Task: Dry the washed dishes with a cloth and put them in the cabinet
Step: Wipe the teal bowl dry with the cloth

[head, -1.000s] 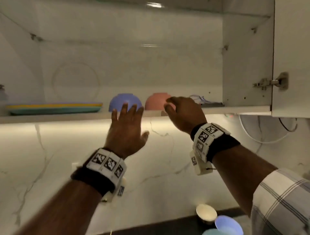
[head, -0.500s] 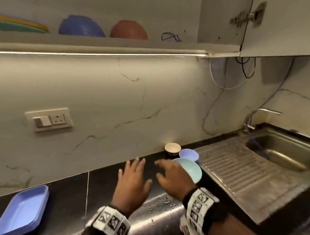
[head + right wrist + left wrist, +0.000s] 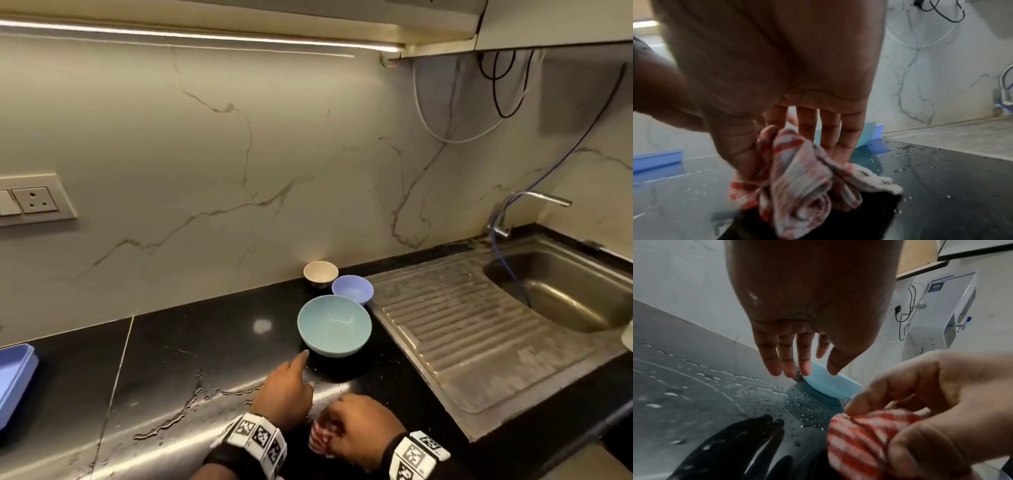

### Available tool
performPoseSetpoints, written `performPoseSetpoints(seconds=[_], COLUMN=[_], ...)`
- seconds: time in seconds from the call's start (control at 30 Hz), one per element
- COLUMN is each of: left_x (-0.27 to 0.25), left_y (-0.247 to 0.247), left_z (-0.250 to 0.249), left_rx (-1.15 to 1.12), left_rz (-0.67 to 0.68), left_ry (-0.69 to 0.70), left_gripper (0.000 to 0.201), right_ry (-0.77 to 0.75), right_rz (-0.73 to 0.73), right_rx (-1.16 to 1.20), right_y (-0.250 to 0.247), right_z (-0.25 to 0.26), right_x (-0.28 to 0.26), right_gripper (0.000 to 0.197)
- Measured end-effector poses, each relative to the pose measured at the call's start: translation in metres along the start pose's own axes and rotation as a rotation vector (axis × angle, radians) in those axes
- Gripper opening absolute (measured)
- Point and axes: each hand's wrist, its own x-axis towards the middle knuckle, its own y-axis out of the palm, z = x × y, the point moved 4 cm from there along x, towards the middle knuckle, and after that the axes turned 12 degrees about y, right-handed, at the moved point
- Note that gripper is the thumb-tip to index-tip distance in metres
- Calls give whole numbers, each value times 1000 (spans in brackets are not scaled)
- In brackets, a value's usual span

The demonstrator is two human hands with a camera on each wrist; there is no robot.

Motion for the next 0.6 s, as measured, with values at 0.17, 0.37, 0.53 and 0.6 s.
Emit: performPoseSetpoints(seconds=[0.17,0.37,0.53,0.6], left_x=[33,53,40,28], left_y=[16,24,7,3], left_z=[-12,-19,-4,10], left_rx=[-51,-95,-148,-185], left_rz=[27,4,-189,-241], left_ry=[-20,-94,-231,-285], left_gripper=[67,46,34,27], right_ry=[113,227,230,206], right_rz=[-103,-229,-260,-266], right_rx=[406,739,866,924], right_y=[-35,-71,-77,-79], right_z=[-42,-92,-100,-95], right_x=[15,31,42,43], right_gripper=[34,15,26,18])
